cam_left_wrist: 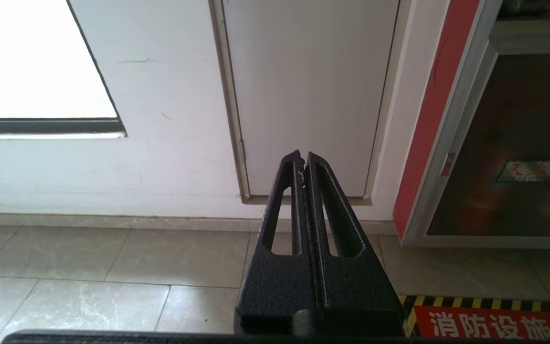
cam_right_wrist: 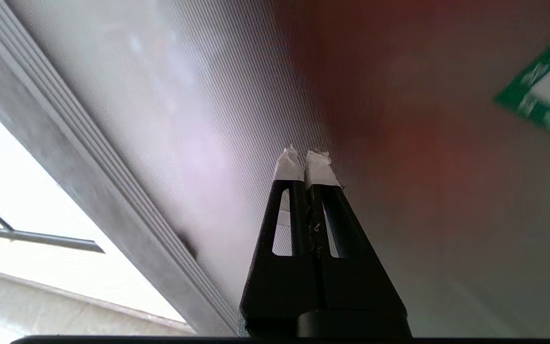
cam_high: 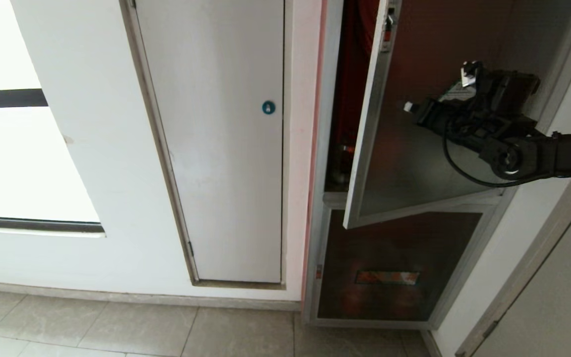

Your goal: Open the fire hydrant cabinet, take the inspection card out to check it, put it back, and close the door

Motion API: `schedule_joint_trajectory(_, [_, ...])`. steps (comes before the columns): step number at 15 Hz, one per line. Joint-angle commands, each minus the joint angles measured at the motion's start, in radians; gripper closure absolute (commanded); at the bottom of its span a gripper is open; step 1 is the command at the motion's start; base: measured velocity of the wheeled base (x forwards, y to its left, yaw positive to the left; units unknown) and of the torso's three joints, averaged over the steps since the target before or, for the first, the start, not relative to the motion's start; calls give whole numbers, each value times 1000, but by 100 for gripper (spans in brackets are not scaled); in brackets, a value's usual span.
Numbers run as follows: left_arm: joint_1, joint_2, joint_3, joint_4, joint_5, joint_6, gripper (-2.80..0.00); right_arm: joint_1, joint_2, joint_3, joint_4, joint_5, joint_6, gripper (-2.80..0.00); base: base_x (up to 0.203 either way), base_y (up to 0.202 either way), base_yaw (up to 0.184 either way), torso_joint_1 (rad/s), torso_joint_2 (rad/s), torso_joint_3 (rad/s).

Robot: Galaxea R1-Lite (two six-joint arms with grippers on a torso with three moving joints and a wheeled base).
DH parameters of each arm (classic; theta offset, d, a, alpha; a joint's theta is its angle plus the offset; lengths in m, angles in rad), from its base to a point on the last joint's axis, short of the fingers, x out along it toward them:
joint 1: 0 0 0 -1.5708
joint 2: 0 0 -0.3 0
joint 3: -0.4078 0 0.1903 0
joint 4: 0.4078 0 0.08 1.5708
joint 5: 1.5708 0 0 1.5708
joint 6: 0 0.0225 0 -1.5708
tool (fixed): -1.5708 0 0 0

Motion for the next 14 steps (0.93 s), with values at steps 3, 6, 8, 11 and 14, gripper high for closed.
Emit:
schedule_joint_trajectory(3, [0,1,8,0,0,0,0,0,-29,26,2,-1,-2,0,0,0,0,0,0,0])
schedule_joint_trajectory(6, [0,1,7,0,0,0,0,5,-160,198,0,2,-4,0,0,0,0,0,0,0])
schedule_joint_trajectory(8, [0,1,8,0,0,0,0,9,-272,313,-1,6,-8,0,0,0,0,0,0,0])
schedule_joint_trajectory(11, [0,1,7,0,0,0,0,10,-464,468,0,12,-11,0,0,0,0,0,0,0])
schedule_joint_trajectory(14, [0,1,6,0,0,0,0,11,-681,594,38,25,-15,0,0,0,0,0,0,0])
